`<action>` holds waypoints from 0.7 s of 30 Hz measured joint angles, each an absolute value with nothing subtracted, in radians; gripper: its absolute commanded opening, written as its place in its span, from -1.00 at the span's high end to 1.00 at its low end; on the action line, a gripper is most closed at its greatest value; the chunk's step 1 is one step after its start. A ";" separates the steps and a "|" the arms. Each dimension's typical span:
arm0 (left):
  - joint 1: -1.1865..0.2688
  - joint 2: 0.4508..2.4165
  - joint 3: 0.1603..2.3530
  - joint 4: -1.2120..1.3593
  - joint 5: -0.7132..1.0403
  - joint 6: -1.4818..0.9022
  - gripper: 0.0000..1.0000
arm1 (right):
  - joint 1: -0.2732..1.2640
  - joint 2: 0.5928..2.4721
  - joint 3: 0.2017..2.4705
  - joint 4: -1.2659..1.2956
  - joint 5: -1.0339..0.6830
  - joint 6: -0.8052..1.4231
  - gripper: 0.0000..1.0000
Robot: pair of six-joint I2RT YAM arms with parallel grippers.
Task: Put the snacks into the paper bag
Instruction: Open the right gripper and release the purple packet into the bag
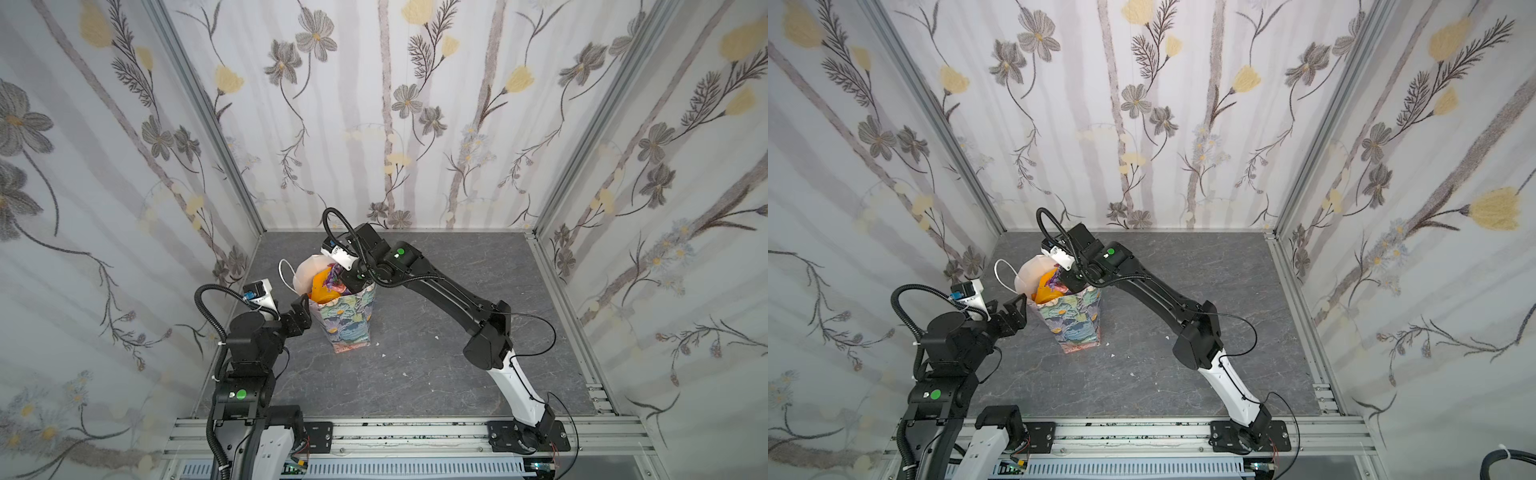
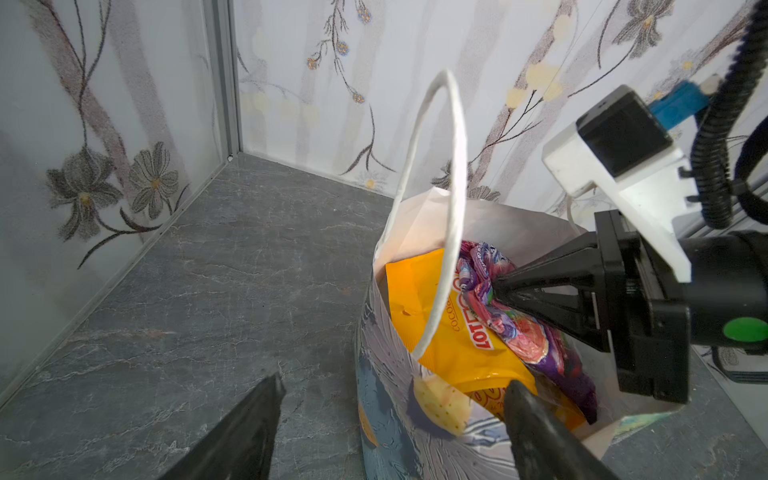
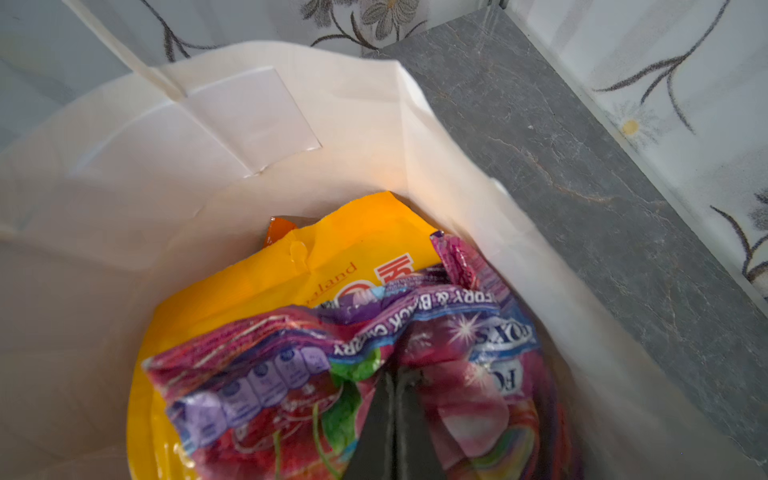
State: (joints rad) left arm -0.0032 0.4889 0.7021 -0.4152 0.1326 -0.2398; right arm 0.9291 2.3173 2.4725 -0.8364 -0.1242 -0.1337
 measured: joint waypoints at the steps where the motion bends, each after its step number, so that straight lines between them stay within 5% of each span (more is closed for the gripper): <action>1: -0.003 0.489 0.702 -0.415 0.133 -0.240 -0.67 | 0.929 2.322 2.474 -0.842 -0.120 -0.136 0.91; 11: -0.003 0.486 0.702 -0.416 0.128 -0.240 -0.65 | 0.942 2.291 2.481 -0.851 -0.075 -0.120 0.80; 21: -0.003 0.466 0.706 -0.419 0.089 -0.241 -0.67 | 0.941 1.976 2.392 -0.638 -0.064 -0.082 0.73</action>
State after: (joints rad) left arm -0.0032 0.4660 0.7055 -0.4187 0.0887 -0.2405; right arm 0.9413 1.9762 2.3920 -0.6376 -0.0639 -0.0818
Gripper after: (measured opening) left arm 0.828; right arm 0.116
